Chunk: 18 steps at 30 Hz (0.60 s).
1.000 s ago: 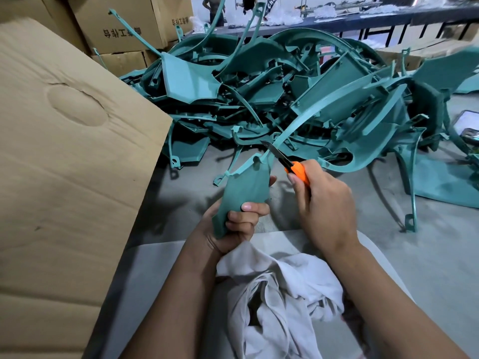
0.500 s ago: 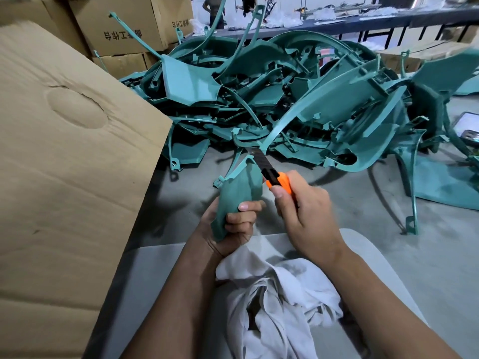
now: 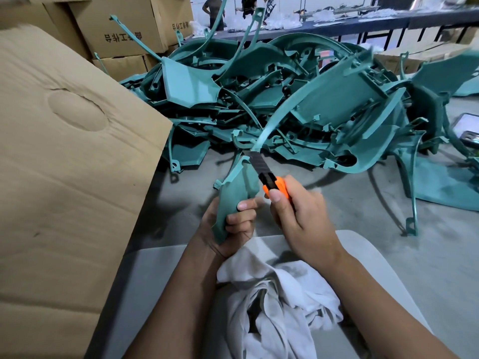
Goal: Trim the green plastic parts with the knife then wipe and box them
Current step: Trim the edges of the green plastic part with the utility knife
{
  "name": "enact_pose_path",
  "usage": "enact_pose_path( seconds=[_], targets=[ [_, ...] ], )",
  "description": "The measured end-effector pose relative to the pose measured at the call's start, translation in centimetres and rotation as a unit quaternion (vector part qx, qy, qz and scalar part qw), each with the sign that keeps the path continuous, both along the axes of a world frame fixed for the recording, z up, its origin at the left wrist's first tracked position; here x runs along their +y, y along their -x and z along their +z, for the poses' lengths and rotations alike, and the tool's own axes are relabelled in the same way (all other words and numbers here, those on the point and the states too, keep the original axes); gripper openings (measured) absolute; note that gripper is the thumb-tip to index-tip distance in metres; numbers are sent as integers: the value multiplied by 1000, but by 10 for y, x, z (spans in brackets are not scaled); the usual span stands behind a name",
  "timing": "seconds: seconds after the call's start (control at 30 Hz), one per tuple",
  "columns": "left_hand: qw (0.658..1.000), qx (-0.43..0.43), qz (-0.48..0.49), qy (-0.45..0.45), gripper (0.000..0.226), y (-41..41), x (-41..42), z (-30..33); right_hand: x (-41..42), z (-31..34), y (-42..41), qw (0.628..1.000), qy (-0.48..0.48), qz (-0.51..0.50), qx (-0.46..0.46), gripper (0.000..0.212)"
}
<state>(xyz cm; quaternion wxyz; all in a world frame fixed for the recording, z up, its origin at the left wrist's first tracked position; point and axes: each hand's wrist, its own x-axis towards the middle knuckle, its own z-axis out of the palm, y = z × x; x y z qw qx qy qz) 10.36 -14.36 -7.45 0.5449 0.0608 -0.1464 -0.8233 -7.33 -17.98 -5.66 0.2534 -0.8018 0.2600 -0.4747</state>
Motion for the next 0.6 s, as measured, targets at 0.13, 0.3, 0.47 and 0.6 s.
enact_pose_path(
  seconds=[0.13, 0.3, 0.47, 0.6],
  targets=[
    [999, -26, 29, -5, 36, 2, 5, 6, -5, -1, 0, 998, -13, -62, 16, 25],
    [991, -94, 87, -31, 46, 0, -2, 3, -3, 4, 6, 993, 60, -99, -7, 36],
    [986, -123, 82, -77, 54, 0, -5, 0, 1, 6, -1, 987, 98, -125, 29, 30],
    [988, -120, 71, -67, 62, 0, -7, 1, 0, 5, -1, 986, 95, -132, 44, 31]
  ],
)
